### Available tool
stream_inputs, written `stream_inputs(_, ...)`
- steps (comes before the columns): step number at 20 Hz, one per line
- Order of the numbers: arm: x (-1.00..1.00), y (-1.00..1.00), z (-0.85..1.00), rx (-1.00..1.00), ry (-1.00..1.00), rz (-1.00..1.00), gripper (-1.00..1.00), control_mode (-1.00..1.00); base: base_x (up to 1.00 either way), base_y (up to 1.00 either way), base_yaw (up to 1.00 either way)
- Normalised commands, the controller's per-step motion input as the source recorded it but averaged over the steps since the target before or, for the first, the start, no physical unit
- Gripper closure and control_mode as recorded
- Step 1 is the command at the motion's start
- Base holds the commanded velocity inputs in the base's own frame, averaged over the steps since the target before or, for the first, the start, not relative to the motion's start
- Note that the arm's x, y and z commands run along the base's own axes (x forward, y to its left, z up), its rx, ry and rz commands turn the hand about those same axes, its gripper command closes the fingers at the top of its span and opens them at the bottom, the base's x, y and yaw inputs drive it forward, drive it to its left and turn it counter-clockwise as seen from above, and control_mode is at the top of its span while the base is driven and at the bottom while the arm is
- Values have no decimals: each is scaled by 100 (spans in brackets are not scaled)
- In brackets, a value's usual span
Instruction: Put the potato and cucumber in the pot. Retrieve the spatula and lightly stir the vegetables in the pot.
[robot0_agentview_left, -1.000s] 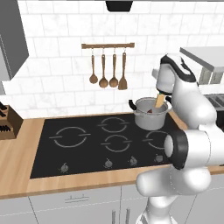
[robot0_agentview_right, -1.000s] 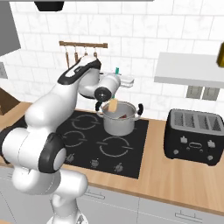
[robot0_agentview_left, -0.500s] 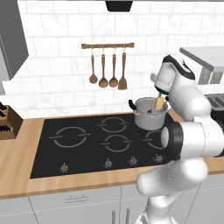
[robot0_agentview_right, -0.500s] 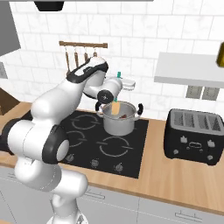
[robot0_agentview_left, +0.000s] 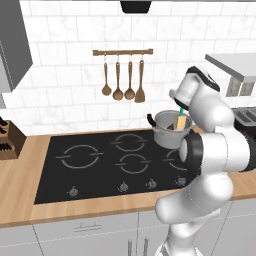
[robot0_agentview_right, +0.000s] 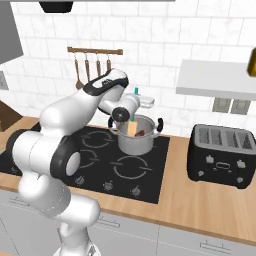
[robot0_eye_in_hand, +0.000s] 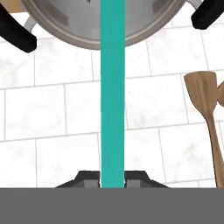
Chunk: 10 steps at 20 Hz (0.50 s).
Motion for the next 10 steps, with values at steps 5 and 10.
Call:
stream_inputs(5, 10, 0, -57, 0, 1, 0, 100, -100, 0, 0, 0)
stream_inputs(10, 34, -5, -23, 0, 0, 0, 100, -100, 0, 0, 0)
